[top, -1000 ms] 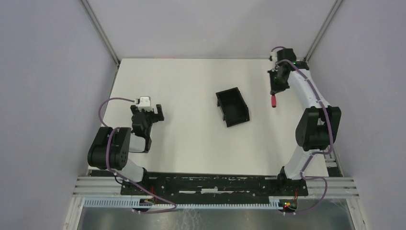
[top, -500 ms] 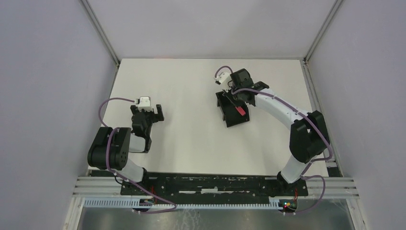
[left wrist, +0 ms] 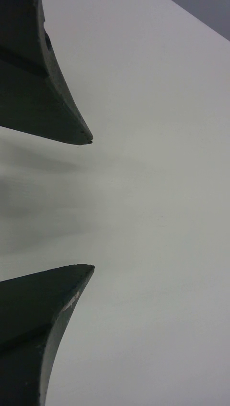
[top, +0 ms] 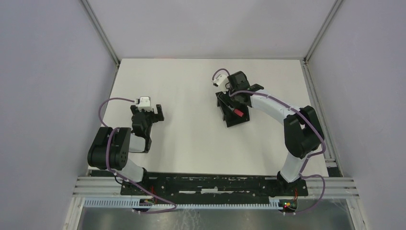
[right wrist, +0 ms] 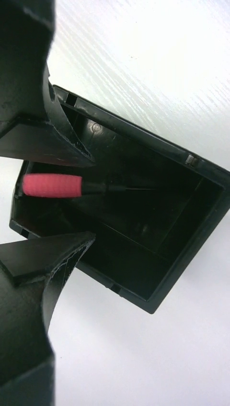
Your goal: Put the screwdriver in the bin
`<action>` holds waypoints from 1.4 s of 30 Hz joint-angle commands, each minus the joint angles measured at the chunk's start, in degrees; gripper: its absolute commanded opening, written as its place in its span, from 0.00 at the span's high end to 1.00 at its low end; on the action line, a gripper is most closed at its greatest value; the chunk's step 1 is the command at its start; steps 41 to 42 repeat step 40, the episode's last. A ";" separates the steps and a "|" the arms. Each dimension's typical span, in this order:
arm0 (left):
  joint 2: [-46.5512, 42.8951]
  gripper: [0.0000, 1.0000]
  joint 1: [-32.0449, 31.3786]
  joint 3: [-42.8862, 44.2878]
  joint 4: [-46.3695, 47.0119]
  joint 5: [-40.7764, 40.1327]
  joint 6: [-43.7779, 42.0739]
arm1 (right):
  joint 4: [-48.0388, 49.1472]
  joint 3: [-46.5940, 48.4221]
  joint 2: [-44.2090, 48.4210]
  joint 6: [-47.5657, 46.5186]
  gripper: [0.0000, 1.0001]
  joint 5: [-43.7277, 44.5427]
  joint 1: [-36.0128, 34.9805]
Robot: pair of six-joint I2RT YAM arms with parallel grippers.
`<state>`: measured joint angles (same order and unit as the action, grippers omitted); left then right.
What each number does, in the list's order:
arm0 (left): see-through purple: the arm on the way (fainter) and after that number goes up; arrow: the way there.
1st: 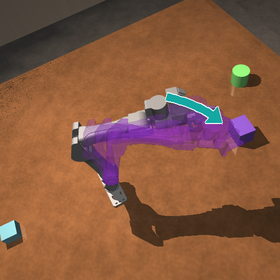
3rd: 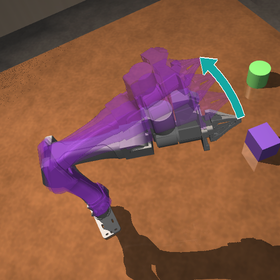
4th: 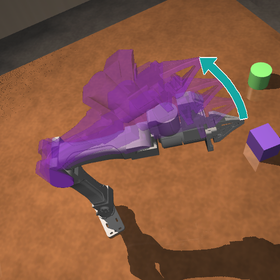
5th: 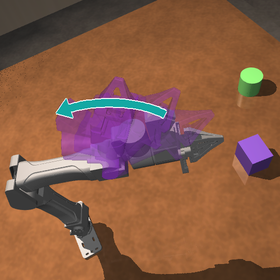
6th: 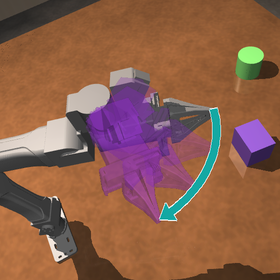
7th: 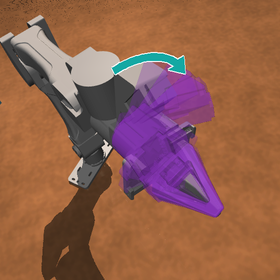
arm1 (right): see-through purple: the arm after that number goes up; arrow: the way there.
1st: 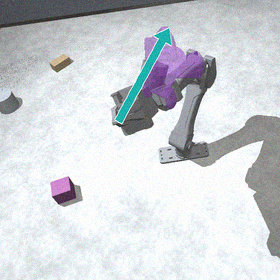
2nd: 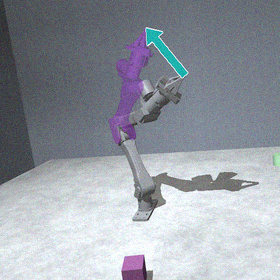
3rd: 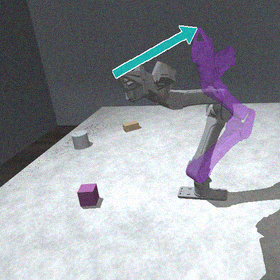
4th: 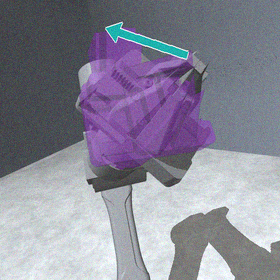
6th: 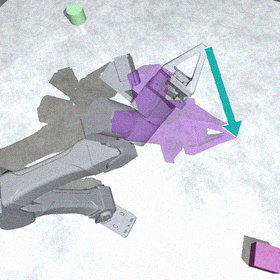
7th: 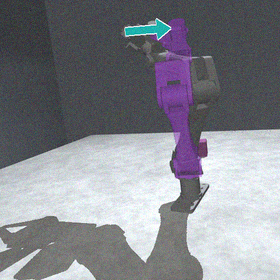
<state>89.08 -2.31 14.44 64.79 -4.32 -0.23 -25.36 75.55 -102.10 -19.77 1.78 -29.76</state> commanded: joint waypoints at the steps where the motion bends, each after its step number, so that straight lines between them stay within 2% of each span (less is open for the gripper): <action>1: -1.06 0.00 0.31 -0.02 1.83 0.36 1.11 | 3.06 1.63 3.91 1.26 0.41 1.09 -0.30; 4: -1.10 0.00 0.29 -0.02 1.83 0.35 1.11 | 4.51 0.63 7.35 2.18 0.35 1.53 -0.27; 6: -1.10 0.00 0.32 -0.02 1.85 0.31 1.11 | 5.89 -0.52 10.06 2.77 0.24 1.96 -0.23; 8: -1.14 0.00 0.28 -0.02 1.83 0.29 1.11 | 7.35 -2.09 13.11 3.63 0.04 3.10 -0.23; 9: -1.10 0.00 0.26 -0.02 1.83 0.28 1.11 | 8.18 -3.08 14.55 4.06 0.02 4.17 -0.20; 14: -1.10 0.00 0.26 -0.02 1.83 0.32 1.11 | 14.61 -10.82 23.75 6.67 0.02 12.00 0.20; 18: -1.10 0.00 0.29 -0.02 1.83 0.35 1.11 | 22.47 -21.67 31.05 8.95 0.02 19.72 2.43; 25: -1.06 0.00 0.28 0.00 1.83 0.36 1.11 | 37.80 -43.25 43.30 15.08 0.02 24.88 9.16; 32: -1.00 0.00 0.28 0.07 1.83 0.30 1.11 | 48.82 -61.17 49.00 20.93 0.02 30.28 11.78; 36: -1.01 0.00 0.31 0.08 1.83 0.36 1.11 | 52.83 -65.96 50.05 22.07 0.02 32.37 11.90; 42: -1.06 0.00 0.28 -0.01 1.90 0.30 1.11 | 53.86 -67.27 51.32 22.08 0.02 31.85 12.00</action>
